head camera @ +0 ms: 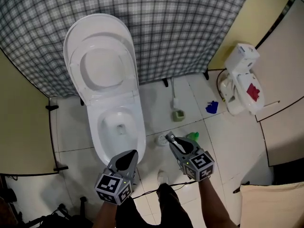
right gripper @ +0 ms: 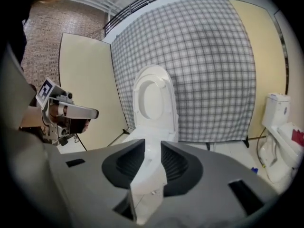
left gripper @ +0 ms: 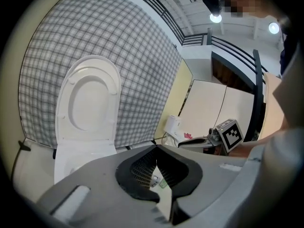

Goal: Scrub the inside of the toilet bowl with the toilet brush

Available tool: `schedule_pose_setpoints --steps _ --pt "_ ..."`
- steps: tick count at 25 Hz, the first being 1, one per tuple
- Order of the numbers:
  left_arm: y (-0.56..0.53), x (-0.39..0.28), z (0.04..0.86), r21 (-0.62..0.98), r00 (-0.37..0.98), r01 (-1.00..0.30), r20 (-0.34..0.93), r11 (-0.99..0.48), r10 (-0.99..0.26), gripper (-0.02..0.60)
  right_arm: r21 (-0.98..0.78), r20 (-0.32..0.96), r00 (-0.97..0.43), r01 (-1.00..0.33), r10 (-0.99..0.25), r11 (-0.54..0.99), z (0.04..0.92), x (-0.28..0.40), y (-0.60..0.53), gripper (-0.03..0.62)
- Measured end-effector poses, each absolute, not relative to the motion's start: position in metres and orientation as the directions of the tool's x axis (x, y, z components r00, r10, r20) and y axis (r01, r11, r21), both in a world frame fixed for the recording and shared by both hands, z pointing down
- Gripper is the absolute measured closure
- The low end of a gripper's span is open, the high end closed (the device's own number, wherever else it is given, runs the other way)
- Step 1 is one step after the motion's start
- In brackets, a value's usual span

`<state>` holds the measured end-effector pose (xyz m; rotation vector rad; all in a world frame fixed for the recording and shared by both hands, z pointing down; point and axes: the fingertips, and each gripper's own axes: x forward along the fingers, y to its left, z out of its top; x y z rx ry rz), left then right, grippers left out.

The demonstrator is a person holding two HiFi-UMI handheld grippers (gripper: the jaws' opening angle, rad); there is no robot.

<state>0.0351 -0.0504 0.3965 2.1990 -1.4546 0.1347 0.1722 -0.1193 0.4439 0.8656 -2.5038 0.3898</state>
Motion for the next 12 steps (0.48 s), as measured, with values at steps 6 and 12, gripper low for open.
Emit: schedule_pose_setpoints --steps 6,12 --pt "-0.056 0.040 0.459 0.359 0.429 -0.885 0.384 -0.296 -0.818 0.580 -0.108 0.613 -0.623 -0.676 -0.487 0.729 0.531 0.201 -0.142 0.476" --pt "-0.071 0.053 0.511 0.381 0.451 -0.875 0.410 -0.300 -0.793 0.580 -0.117 0.726 -0.560 -0.674 -0.400 0.730 0.640 0.217 -0.162 0.387"
